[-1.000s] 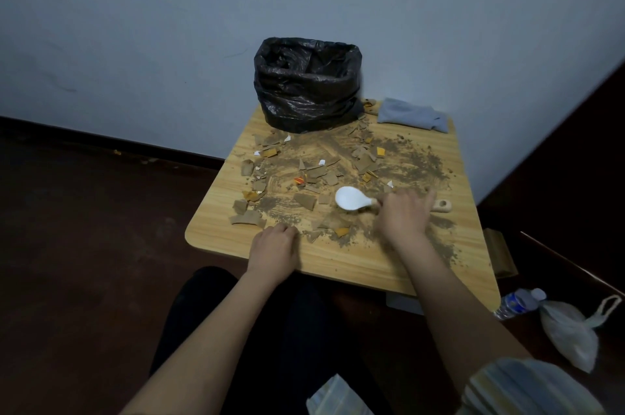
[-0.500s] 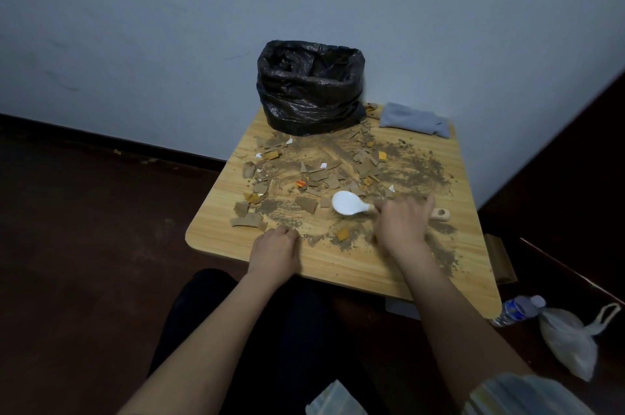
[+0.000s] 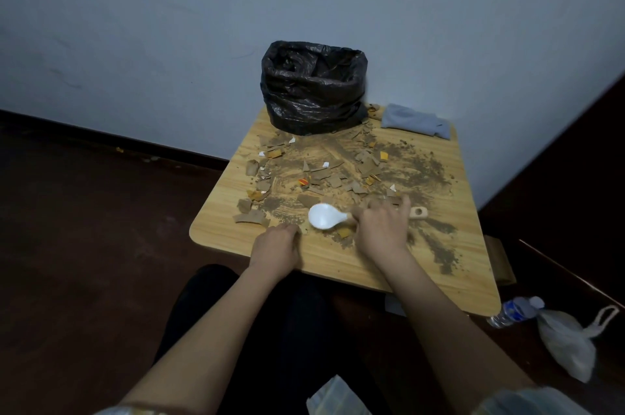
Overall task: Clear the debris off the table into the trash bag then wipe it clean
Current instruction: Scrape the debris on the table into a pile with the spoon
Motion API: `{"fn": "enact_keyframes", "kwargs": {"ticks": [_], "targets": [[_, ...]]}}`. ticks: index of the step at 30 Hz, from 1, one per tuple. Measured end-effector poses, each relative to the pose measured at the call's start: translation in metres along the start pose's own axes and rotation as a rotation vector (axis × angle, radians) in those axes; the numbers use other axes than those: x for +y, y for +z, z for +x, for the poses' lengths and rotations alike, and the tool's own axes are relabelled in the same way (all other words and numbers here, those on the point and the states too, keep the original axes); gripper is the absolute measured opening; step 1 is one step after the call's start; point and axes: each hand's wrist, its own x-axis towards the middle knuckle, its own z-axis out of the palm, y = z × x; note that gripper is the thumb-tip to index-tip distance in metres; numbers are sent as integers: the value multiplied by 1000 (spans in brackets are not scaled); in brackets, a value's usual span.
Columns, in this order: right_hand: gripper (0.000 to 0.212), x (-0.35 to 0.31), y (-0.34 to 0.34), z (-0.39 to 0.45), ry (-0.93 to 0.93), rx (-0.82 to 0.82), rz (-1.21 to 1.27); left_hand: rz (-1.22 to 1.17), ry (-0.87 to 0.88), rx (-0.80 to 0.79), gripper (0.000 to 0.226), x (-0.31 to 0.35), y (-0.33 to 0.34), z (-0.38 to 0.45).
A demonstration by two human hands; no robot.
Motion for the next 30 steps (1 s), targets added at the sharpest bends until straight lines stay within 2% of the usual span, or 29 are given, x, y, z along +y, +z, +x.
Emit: {"fn": "enact_keyframes", "kwargs": {"ticks": [3,5,9,13,19,23,30], "targets": [[24,18,-7,12,156,-8,37,17,0,0,38,3,-1,-1],[25,31,-11,15,198,13,83,34,5,2,36,4,0,-1],[24,48,-12,6,122,17,57,68,0,12,32,8,3,3],[19,52,-4,-5,8,-80,-17,59,4,12,34,18,7,8],[27,72,-4,2,199,-8,54,92,66,-38,33,32,11,12],[29,95,-8,1,178,47,68,93,88,-40,35,38,14,13],[23,138,-18,-8,72,-150,0,126,101,-57,39,47,22,16]]}}
